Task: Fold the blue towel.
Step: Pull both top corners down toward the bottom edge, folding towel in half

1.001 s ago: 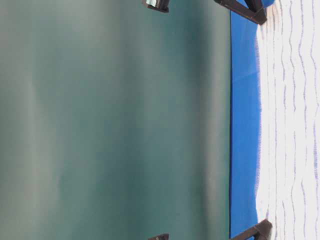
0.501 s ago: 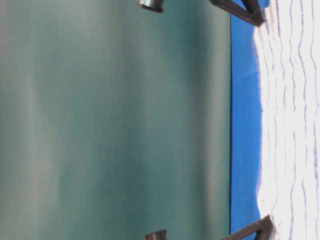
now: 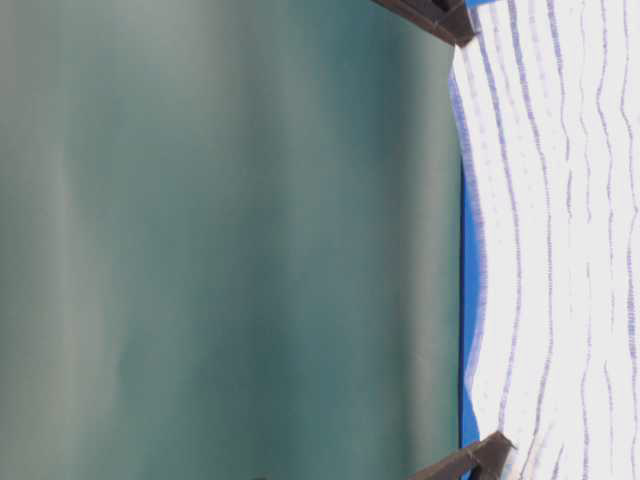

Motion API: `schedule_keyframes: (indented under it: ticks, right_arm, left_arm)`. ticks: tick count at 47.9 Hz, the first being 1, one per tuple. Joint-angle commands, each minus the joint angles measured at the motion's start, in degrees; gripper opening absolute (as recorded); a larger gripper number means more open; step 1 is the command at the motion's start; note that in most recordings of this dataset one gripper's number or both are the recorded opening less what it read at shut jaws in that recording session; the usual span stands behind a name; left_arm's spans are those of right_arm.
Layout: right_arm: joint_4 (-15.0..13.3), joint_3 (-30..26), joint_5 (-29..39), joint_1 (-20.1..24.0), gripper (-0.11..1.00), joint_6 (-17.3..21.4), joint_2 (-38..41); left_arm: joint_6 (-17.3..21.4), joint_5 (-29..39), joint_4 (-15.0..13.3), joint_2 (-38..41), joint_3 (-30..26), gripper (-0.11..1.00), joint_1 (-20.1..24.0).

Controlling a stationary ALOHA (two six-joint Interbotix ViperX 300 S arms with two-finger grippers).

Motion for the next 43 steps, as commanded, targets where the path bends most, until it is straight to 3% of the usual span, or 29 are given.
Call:
schedule_keyframes:
  ticks: [1, 12, 30, 43]
  right_arm:
    - [1.41, 0.18, 0.26, 2.99, -0.01, 0.18, -2.55]
    - [6.68, 1.58, 0.35, 11.16, -0.01, 0.18, -4.22]
    - [13.71, 1.76, -0.09, 25.93, -0.01, 0.18, -2.99]
    - [19.42, 2.11, -2.29, 32.08, -0.01, 0.18, 3.43]
  left_arm:
    - [-0.18, 0.00, 0.09, -2.02, 0.18, 0.03, -2.20]
    - [-1.58, 0.00, -0.26, -3.78, 1.93, 0.03, -9.14]
    - [-8.44, 0.00, -0.26, -3.43, 2.11, 0.03, -21.71]
    - [-10.99, 0.35, -0.26, -2.29, 3.08, 0.03, -28.13]
